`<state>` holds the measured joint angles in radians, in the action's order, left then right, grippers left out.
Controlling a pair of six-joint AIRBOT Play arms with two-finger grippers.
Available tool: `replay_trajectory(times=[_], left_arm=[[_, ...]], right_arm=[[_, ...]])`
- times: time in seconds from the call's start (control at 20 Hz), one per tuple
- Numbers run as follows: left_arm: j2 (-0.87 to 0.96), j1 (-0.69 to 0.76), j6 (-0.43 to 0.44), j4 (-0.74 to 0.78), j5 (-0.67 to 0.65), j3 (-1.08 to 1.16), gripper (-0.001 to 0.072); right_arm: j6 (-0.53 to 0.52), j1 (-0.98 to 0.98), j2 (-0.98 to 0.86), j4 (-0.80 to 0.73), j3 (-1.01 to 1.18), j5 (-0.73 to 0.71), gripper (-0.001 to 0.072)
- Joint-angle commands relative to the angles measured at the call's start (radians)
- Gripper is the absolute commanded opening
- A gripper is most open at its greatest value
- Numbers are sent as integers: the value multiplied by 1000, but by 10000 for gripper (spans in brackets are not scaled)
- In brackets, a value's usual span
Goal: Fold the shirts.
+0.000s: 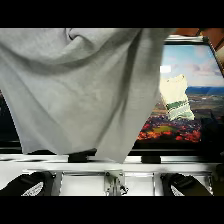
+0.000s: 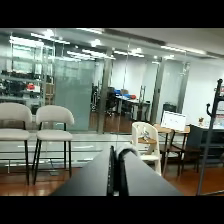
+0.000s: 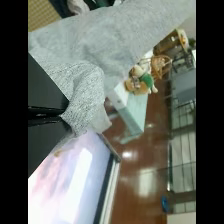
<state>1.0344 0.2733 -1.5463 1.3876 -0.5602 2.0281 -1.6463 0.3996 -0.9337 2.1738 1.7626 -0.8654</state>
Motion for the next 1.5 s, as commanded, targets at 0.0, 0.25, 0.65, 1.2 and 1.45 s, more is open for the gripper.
replay_trajectory(times=[0.0, 0.25, 0.65, 1.2, 1.45], left_arm=[[93, -14, 60, 5, 39, -2, 35], [323, -28, 80, 5, -3, -2, 35], [758, 53, 11, -26, -481, -2, 36], [695, -89, -49, -26, -1004, 8, 644], [459, -173, -3, -44, -1128, -216, 644]], right_arm=[[58, 29, -83, -64, 1, 9, 61], [399, -98, -191, -377, -30, -193, 61], [465, -367, -360, -365, -447, -225, 61], [50, -509, -444, -220, -365, -397, 583], [-43, -652, -444, -219, -343, -648, 584]])
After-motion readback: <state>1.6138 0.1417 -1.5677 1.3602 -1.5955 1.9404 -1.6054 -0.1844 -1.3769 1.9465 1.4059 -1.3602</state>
